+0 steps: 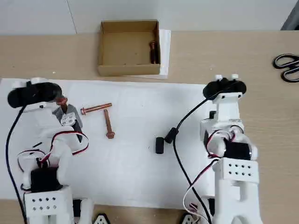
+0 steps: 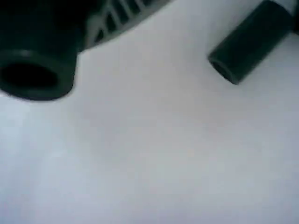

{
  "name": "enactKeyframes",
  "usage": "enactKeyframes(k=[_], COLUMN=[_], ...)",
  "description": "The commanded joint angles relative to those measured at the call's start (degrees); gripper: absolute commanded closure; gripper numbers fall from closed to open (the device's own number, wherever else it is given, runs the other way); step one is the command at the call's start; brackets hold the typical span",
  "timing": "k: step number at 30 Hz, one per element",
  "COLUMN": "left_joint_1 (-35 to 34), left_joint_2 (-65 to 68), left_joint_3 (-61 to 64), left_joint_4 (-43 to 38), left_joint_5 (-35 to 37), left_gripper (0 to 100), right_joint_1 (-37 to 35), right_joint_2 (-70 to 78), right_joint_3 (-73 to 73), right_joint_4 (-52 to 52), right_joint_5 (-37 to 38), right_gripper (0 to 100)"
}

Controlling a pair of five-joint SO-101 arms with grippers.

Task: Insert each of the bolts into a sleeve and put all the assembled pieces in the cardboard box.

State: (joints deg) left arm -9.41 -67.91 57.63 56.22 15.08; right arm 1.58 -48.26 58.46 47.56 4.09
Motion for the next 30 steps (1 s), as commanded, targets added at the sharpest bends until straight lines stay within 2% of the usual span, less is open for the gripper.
enactKeyframes(k=[1, 6, 19, 23, 30], left_joint_1=[0.35, 1.93, 13.80, 16.62, 16.97], left_joint_2=[-1.49, -1.49, -1.49, -1.49, -1.49], left_joint_3=[2.42, 4.79, 8.40, 8.66, 9.10], left_joint_4=[-4.31, -8.00, -8.18, -8.18, -8.18], left_joint_5=[2.37, 3.87, 7.91, 7.91, 7.91], left_gripper=[99, 99, 99, 99, 99], right_joint_1=[-1.98, -6.90, -21.67, -24.48, -26.86], right_joint_2=[-0.48, -0.48, -0.92, -0.57, -1.10], right_joint_3=[2.11, 5.71, 5.80, 5.80, 7.03], right_joint_4=[-7.08, -8.84, -8.57, -8.57, -8.31], right_joint_5=[-1.05, -1.14, -1.05, -1.32, -3.16], right_gripper=[99.6, 99.6, 99.5, 99.5, 99.5])
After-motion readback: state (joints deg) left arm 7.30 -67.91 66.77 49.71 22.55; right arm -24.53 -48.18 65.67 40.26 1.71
